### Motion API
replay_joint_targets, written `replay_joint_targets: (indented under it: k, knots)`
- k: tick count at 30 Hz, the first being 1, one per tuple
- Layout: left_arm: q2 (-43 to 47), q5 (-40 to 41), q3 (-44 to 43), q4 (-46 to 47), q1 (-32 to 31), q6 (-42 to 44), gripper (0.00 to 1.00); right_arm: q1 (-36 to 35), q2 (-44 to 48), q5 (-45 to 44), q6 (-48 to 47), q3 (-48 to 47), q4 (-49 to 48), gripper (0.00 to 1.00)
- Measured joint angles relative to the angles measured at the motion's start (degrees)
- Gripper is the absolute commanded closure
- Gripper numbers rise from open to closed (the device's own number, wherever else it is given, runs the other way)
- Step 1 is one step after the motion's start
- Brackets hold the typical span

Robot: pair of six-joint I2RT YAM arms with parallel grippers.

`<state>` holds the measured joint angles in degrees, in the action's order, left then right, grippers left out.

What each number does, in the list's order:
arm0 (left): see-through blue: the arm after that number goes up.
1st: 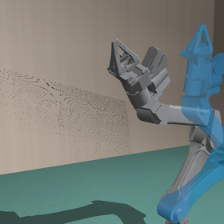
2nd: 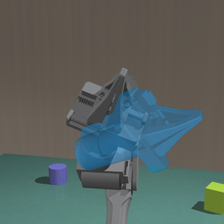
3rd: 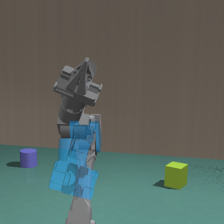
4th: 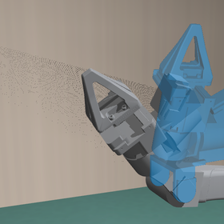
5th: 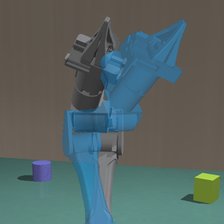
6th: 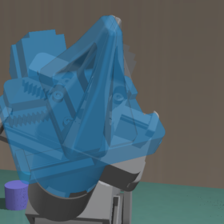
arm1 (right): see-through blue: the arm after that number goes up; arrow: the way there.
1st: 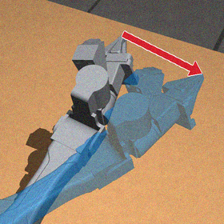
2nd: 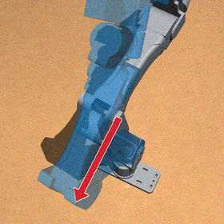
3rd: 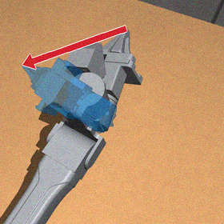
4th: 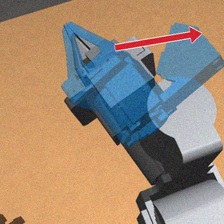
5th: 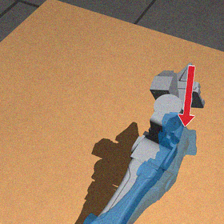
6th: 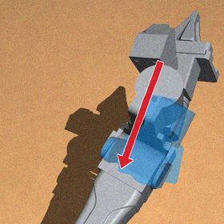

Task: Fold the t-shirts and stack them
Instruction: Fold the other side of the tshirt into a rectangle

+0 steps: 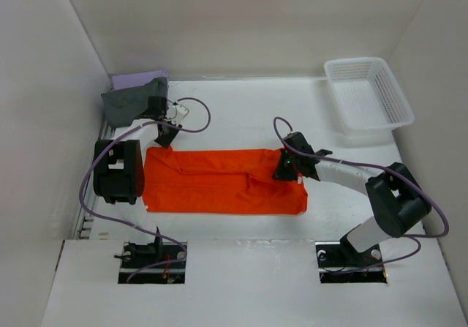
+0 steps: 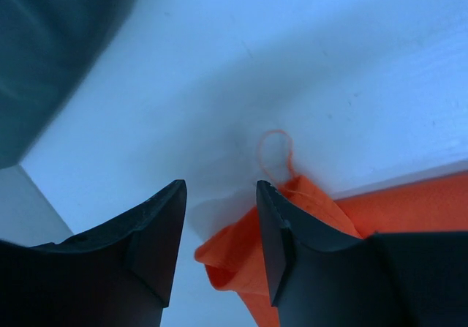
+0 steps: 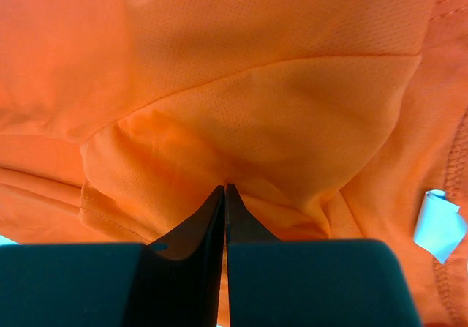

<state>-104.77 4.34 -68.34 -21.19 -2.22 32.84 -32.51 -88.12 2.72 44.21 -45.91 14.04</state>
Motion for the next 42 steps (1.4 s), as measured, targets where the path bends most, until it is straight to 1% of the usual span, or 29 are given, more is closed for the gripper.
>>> replay_joint_targets:
  k: [4,7,15,21,28,33,39,42]
  knots:
    - [0.20,-1.84,1.92,-1.70,0.98,-0.04,0.59,-0.68,-0.15,-0.39,0.20,0.00,-0.11,0.94]
    - [0.39,-4.13,2.01,-2.38,2.47,-0.94,0.54,-1.14,-0.22,-0.63,0.22,0.00,-0.39,0.94]
    - [6.16,-10.54,1.33,-1.20,3.48,-7.54,0.52,-1.66,-0.48,-0.85,0.24,0.00,-0.79,0.94]
    - [5.81,-11.72,-0.61,-1.88,2.91,-10.73,0.54,-1.66,-0.48,-0.90,0.24,0.00,-0.79,0.93]
    - [0.24,-10.95,-1.51,-5.29,2.78,-11.96,0.56,-1.66,-0.52,-0.87,0.24,0.00,-0.79,0.93]
    - [-0.79,-10.80,-1.51,-6.71,2.19,-12.31,0.58,-1.66,-0.57,-0.87,0.24,0.00,-0.79,0.93]
    - [-0.90,-10.84,-1.53,-7.02,1.36,-12.39,0.63,-1.66,-0.85,-0.85,0.24,0.00,-0.79,0.93]
    - [-1.68,-10.93,-1.57,-7.28,1.33,-12.44,0.69,-1.66,-0.85,-0.85,0.24,0.00,-0.79,0.93]
